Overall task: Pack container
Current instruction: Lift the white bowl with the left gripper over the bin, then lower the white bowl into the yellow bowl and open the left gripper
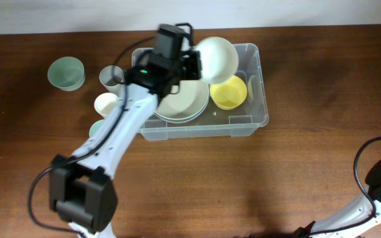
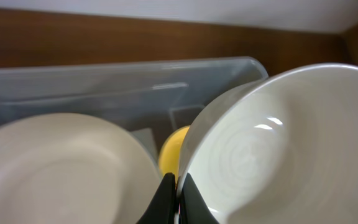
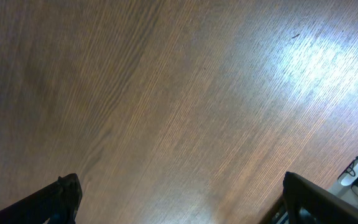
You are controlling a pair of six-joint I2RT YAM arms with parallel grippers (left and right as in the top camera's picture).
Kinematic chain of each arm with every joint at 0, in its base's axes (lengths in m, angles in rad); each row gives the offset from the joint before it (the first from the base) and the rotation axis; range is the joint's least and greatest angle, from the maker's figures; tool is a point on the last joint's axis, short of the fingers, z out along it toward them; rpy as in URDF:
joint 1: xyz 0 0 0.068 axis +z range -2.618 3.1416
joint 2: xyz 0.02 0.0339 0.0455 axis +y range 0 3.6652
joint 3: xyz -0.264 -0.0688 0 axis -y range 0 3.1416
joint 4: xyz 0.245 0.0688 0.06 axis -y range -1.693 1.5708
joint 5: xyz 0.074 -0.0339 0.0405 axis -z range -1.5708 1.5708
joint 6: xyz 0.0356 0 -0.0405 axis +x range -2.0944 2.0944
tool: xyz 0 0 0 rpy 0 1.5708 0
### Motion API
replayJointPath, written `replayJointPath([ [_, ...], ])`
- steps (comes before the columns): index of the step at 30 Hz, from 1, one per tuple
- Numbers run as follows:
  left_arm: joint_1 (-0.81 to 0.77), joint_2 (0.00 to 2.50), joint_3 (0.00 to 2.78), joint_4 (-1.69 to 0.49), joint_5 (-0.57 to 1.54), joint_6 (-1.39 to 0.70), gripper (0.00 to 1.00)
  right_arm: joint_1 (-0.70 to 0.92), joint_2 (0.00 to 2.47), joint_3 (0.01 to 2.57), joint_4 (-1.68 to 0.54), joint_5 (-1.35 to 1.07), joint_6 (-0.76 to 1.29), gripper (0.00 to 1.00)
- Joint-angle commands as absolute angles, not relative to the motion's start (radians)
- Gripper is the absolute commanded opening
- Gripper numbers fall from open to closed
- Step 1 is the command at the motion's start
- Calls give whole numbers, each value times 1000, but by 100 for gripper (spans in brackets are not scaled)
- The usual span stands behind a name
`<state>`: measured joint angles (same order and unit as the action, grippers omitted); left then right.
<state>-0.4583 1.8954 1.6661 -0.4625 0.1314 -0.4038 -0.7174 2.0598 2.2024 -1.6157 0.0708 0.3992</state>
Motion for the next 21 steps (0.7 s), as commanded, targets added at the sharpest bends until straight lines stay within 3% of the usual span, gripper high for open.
replayJointPath([
  [1,-503,1917,1678,-422,142,-356,1,-714,2053,2197,-1615,80,400,99],
  [21,-578,2103,1678,-342,-54,-263,2,-714,2053,2197,-1615,80,400,99],
])
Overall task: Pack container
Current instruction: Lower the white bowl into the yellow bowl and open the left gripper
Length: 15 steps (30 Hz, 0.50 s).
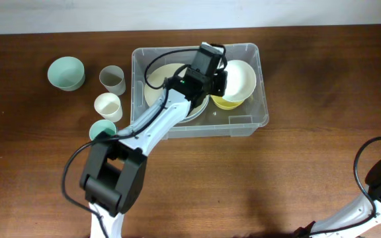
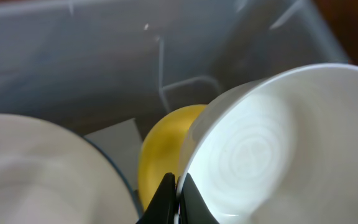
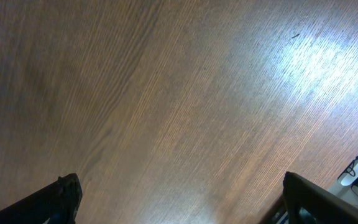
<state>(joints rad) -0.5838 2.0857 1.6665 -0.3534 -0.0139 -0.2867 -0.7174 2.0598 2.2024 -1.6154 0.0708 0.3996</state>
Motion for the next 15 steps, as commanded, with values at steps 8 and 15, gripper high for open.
replayJointPath([
  [8,-578,2132,1678,-336,-56,-259,2,-714,2053,2197,-1615,80,400,99],
  [15,-578,2132,1678,-350,-76,-259,2,-714,2053,2197,-1615,80,400,99],
])
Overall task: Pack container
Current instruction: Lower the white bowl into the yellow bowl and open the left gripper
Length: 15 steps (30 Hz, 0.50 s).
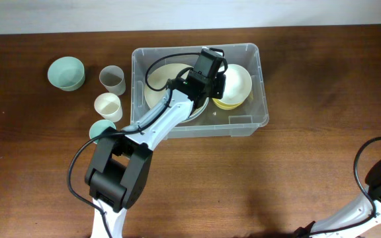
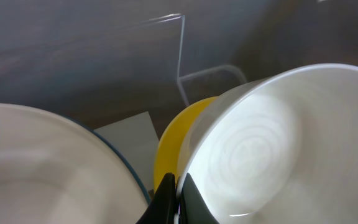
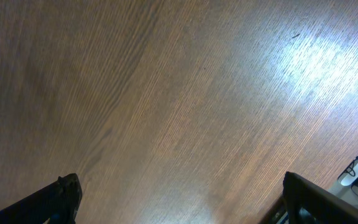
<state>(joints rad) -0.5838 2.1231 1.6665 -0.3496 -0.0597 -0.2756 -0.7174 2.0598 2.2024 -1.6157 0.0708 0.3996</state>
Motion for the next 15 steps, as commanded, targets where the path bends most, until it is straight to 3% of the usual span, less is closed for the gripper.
replayJointPath([
  [1,-578,2132,1678,-350,-76,-259,2,-714,2053,2197,-1615,80,400,99],
  [15,-578,2132,1678,-377,-78,-248,7,-714,2053,2197,-1615,80,400,99],
])
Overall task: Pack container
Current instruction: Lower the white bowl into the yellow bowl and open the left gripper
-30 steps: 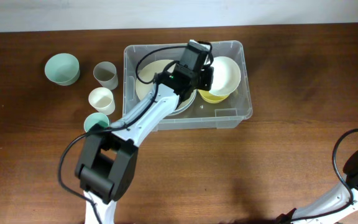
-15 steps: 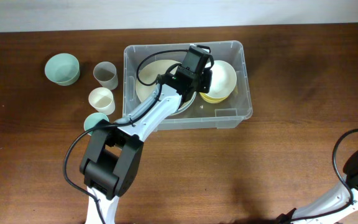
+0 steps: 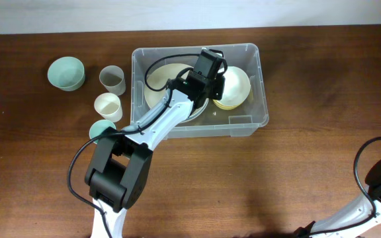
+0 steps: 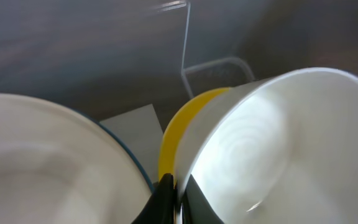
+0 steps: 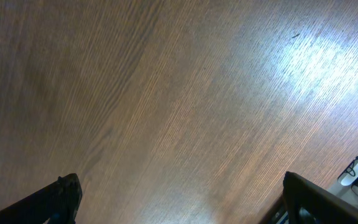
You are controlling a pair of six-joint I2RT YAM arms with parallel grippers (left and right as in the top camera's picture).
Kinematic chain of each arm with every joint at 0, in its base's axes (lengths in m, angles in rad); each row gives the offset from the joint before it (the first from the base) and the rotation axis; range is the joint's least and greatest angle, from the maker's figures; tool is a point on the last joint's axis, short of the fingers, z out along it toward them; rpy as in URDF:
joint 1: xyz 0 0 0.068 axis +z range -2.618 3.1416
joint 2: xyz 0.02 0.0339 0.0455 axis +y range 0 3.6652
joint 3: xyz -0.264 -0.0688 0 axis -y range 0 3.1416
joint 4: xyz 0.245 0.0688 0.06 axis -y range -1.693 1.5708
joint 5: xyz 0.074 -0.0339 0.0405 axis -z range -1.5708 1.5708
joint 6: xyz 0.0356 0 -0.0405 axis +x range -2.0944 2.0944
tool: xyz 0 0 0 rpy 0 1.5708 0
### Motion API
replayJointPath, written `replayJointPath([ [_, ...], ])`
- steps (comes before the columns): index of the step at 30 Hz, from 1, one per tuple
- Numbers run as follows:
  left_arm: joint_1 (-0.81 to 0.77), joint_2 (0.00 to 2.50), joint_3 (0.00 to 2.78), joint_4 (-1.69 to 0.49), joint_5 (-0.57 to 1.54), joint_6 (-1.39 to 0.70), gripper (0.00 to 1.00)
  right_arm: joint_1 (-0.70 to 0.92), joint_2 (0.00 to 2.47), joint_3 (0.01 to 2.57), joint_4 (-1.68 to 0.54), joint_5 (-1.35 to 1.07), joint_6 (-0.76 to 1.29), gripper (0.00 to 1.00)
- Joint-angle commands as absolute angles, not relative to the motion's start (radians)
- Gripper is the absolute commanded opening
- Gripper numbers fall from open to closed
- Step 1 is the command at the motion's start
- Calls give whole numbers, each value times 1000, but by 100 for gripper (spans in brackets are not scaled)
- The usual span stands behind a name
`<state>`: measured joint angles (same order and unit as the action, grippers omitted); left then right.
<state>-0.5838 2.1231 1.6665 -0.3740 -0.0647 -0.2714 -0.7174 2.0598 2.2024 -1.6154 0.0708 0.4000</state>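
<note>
A clear plastic container (image 3: 260,79) stands on the wooden table. In it lie a cream plate (image 3: 161,89) on the left and a yellow bowl (image 4: 179,130) on the right. My left gripper (image 4: 175,198) is shut on the rim of a white bowl (image 3: 237,84), which sits low over the yellow bowl, nearly nested in it. My right gripper (image 5: 179,193) is open over bare wood, its fingers (image 5: 67,193) wide apart; only its arm's cable shows in the overhead view.
Left of the container stand a mint bowl (image 3: 66,72), a grey cup (image 3: 112,79), a cream cup (image 3: 108,105) and a small teal cup (image 3: 99,128), partly under my left arm.
The white bowl has sunk slightly lower onto the yellow bowl, with my left gripper still shut on its rim. The right gripper has not moved.
My left gripper held the white bowl tilted above the container's back edge. Then it was inside the container over the yellow bowl. Then it was lower, and now it rests almost nested on the yellow bowl. The right gripper stayed open and still.
</note>
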Motion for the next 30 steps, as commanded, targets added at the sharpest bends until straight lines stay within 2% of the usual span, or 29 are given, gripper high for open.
replayJointPath([
  [1,-578,2132,1678,-377,-79,-244,7,-714,2053,2197,-1615,80,400,99],
  [17,-575,2132,1678,-339,-102,-244,21,-714,2053,2197,-1615,80,400,99],
  [25,-562,2132,1678,-352,-102,-244,21,-714,2053,2197,-1615,80,400,99],
  [26,-561,2132,1678,-354,-102,-244,20,-714,2053,2197,-1615,80,400,99],
  [30,-560,2132,1678,-356,-102,-244,1,-714,2053,2197,-1615,80,400,99],
])
